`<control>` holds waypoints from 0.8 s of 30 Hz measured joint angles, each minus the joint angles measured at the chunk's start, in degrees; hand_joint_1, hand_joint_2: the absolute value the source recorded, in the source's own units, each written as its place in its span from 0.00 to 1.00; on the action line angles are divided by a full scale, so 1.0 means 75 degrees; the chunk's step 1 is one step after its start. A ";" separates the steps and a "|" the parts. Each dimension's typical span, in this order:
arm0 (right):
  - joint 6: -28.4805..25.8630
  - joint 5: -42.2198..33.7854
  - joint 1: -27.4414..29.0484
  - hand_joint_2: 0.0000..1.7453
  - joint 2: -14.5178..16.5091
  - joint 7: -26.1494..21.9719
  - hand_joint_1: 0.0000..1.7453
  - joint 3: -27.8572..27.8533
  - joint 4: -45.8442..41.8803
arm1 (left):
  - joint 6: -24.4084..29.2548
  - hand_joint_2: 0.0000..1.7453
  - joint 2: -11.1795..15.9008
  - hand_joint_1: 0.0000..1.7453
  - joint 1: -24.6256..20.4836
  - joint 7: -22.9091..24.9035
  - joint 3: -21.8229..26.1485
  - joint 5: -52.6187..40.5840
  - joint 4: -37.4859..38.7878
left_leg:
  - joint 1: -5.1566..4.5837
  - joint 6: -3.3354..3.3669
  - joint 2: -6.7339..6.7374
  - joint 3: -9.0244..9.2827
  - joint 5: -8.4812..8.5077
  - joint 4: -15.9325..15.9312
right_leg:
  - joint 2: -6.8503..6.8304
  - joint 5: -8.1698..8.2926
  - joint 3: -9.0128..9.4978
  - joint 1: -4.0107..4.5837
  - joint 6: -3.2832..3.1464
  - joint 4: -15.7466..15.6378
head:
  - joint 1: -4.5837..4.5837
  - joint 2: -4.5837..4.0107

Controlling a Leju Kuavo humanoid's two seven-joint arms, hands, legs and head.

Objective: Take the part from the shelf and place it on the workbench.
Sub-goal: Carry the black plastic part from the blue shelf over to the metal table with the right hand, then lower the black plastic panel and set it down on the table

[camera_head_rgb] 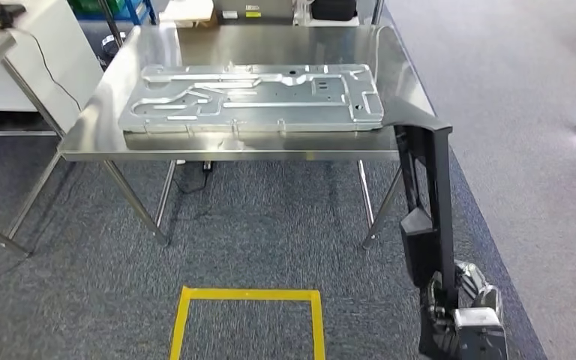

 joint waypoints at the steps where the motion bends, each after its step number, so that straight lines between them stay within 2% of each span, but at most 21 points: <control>1: 0.0020 0.0056 -0.0072 1.00 0.0001 0.0032 1.00 -0.0095 0.0012 | -0.0004 0.00 0.0014 0.00 -0.0062 0.0001 -0.0039 -0.0011 -0.0001 | 0.0008 0.0064 -0.0022 0.0058 -0.0105 0.0001 | 0.0004 0.0044 -0.0009 0.0002 0.0062 0.0142 | 0.0000 0.0000; 2: 0.0033 0.0115 -0.0148 1.00 0.0001 0.0049 1.00 -0.0166 0.0019 | -0.0005 0.00 0.0022 0.00 -0.0111 0.0000 -0.0075 -0.0020 -0.0001 | 0.0017 0.0126 -0.0044 0.0147 -0.0108 -0.0045 | -0.0025 0.0160 -0.0078 -0.0008 0.0112 0.0389 | 0.0002 0.0000; 3: 0.0043 0.0214 -0.0224 1.00 -0.0001 0.0061 1.00 -0.0221 0.0035 | -0.0008 0.00 0.0028 0.00 -0.0141 -0.0002 -0.0100 -0.0032 -0.0001 | 0.0028 0.0186 -0.0061 0.0273 -0.0120 -0.0101 | -0.0054 0.0339 -0.0256 -0.0018 0.0150 0.0770 | 0.0004 0.0000; 5: 0.0132 0.0612 -0.0396 1.00 -0.0014 0.0169 1.00 -0.0321 0.0106 | -0.0021 0.00 0.0028 0.00 -0.0120 0.0006 -0.0121 -0.0069 0.0004 | 0.0032 0.0248 -0.0058 0.0576 -0.0219 -0.0236 | -0.0115 0.0457 -0.0895 -0.0043 0.0189 0.1616 | 0.0007 0.0000; 6: 0.0238 0.0916 -0.0500 1.00 -0.0039 0.0281 1.00 -0.0376 0.0167 | -0.0033 0.00 0.0030 0.00 -0.0084 0.0018 -0.0131 -0.0097 0.0006 | 0.0031 0.0256 -0.0049 0.0746 -0.0295 -0.0325 | -0.0133 0.0330 -0.1287 -0.0045 0.0209 0.1955 | 0.0006 0.0000; 8: 0.0586 0.1702 -0.0808 1.00 -0.0147 0.0588 1.00 -0.0454 0.0339 | -0.0062 0.00 0.0036 0.00 -0.0019 0.0057 -0.0176 -0.0176 0.0007 | 0.0028 0.0252 -0.0048 0.1139 -0.0462 -0.0550 | -0.0153 -0.0252 -0.1960 -0.0047 0.0242 0.2167 | 0.0007 0.0000; 9: 0.0801 0.2165 -0.1018 1.00 -0.0229 0.0746 1.00 -0.0466 0.0450 | -0.0082 0.00 0.0036 0.00 -0.0003 0.0079 -0.0215 -0.0215 0.0010 | 0.0028 0.0247 -0.0057 0.1367 -0.0548 -0.0678 | -0.0160 -0.0490 -0.2189 -0.0046 0.0248 0.2012 | 0.0007 0.0000; 10: 0.0992 0.2598 -0.1250 1.00 -0.0313 0.0886 1.00 -0.0468 0.0570 | -0.0103 0.00 0.0034 0.00 -0.0001 0.0097 -0.0260 -0.0253 0.0015 | 0.0027 0.0241 -0.0067 0.1613 -0.0645 -0.0811 | -0.0164 -0.0499 -0.2344 -0.0045 0.0244 0.1690 | 0.0007 0.0000; 11: 0.1141 0.2946 -0.1474 1.00 -0.0388 0.1001 1.00 -0.0467 0.0693 | -0.0121 0.00 0.0030 0.00 -0.0002 0.0114 -0.0305 -0.0282 0.0026 | 0.0026 0.0228 -0.0076 0.1871 -0.0757 -0.0948 | -0.0170 -0.0142 -0.2442 -0.0040 0.0219 0.1220 | 0.0008 0.0000; 12: 0.1236 0.3176 -0.1663 1.00 -0.0456 0.1083 1.00 -0.0466 0.0819 | -0.0133 0.00 0.0020 0.00 -0.0001 0.0126 -0.0341 -0.0298 0.0047 | 0.0026 0.0205 -0.0084 0.2136 -0.0884 -0.1068 | -0.0175 0.0648 -0.2472 -0.0017 0.0176 0.0739 | 0.0009 0.0000; 13: 0.1286 0.3279 -0.1831 1.00 -0.0511 0.1138 1.00 -0.0463 0.0936 | -0.0141 0.00 0.0011 0.00 -0.0004 0.0133 -0.0369 -0.0310 0.0067 | 0.0027 0.0159 -0.0104 0.2361 -0.1004 -0.1198 | -0.0187 0.1331 -0.2458 0.0030 0.0113 0.0387 | 0.0010 0.0000; 14: 0.1311 0.3322 -0.1957 1.00 -0.0554 0.1177 1.00 -0.0458 0.1024 | -0.0145 0.00 0.0005 0.00 -0.0014 0.0142 -0.0397 -0.0316 0.0085 | 0.0037 0.0095 -0.0117 0.2555 -0.1108 -0.1331 | -0.0200 0.1858 -0.2410 0.0082 0.0031 0.0205 | 0.0007 0.0001; 15: 0.1323 0.3339 -0.2061 1.00 -0.0599 0.1201 1.00 -0.0454 0.1083 | -0.0148 0.00 0.0002 0.00 -0.0038 0.0149 -0.0426 -0.0321 0.0099 | 0.0049 0.0032 -0.0124 0.2735 -0.1165 -0.1451 | -0.0206 0.2060 -0.2334 0.0136 -0.0054 0.0179 | 0.0007 0.0001; 16: 0.1330 0.3346 -0.2164 1.00 -0.0639 0.1221 1.00 -0.0449 0.1113 | -0.0147 0.00 0.0004 0.00 -0.0086 0.0154 -0.0456 -0.0325 0.0101 | 0.0057 -0.0039 -0.0129 0.2828 -0.1108 -0.1465 | -0.0205 0.1847 -0.2231 0.0173 -0.0135 0.0210 | 0.0005 0.0001; 17: 0.1329 0.3356 -0.2232 1.00 -0.0669 0.1230 1.00 -0.0448 0.1116 | -0.0144 0.00 0.0010 0.00 -0.0149 0.0158 -0.0480 -0.0326 0.0101 | 0.0067 -0.0089 -0.0120 0.2816 -0.0954 -0.1231 | -0.0191 0.1690 -0.2064 0.0161 -0.0204 0.0167 | 0.0004 0.0001; 18: 0.1325 0.3363 -0.2293 1.00 -0.0696 0.1235 1.00 -0.0447 0.1118 | -0.0143 0.00 0.0011 0.00 -0.0209 0.0157 -0.0495 -0.0328 0.0104 | 0.0060 -0.0120 -0.0106 0.2628 -0.0728 -0.0734 | -0.0187 0.1530 -0.1849 0.0134 -0.0264 0.0066 | 0.0005 0.0000; 19: 0.1322 0.3370 -0.2348 1.00 -0.0710 0.1238 1.00 -0.0447 0.1126 | -0.0143 0.00 0.0010 0.00 -0.0254 0.0155 -0.0501 -0.0326 0.0109 | 0.0052 -0.0149 -0.0097 0.2246 -0.0518 -0.0044 | -0.0183 0.1396 -0.1591 0.0096 -0.0308 -0.0060 | 0.0002 0.0000; 20: 0.1319 0.3377 -0.2376 1.00 -0.0715 0.1238 1.00 -0.0445 0.1142 | -0.0144 0.00 0.0013 0.00 -0.0273 0.0154 -0.0502 -0.0324 0.0114 | 0.0047 -0.0167 -0.0087 0.1750 -0.0456 0.0664 | -0.0183 0.1269 -0.1303 0.0055 -0.0331 -0.0213 | 0.0001 0.0000; 21: 0.1316 0.3380 -0.2395 1.00 -0.0719 0.1238 1.00 -0.0444 0.1166 | -0.0146 0.00 0.0017 0.00 -0.0263 0.0157 -0.0503 -0.0325 0.0120 | 0.0038 -0.0181 -0.0075 0.1215 -0.0587 0.1194 | -0.0179 0.1140 -0.1011 0.0037 -0.0344 -0.0363 | -0.0001 0.0000; 22: 0.1315 0.3393 -0.2405 1.00 -0.0723 0.1240 1.00 -0.0444 0.1196 | -0.0148 0.00 0.0025 0.00 -0.0233 0.0162 -0.0503 -0.0324 0.0123 | 0.0038 -0.0194 -0.0071 0.0719 -0.0872 0.1483 | -0.0160 0.1011 -0.0701 0.0026 -0.0338 -0.0518 | -0.0002 0.0000; 24: 0.1353 0.3549 -0.2428 1.00 -0.0737 0.1261 1.00 -0.0441 0.1252 | -0.0150 0.00 0.0049 0.00 -0.0142 0.0171 -0.0504 -0.0335 0.0123 | 0.0032 -0.0194 -0.0067 -0.0094 -0.1443 0.1449 | -0.0114 0.0735 -0.0046 0.0016 -0.0312 -0.0832 | -0.0002 0.0000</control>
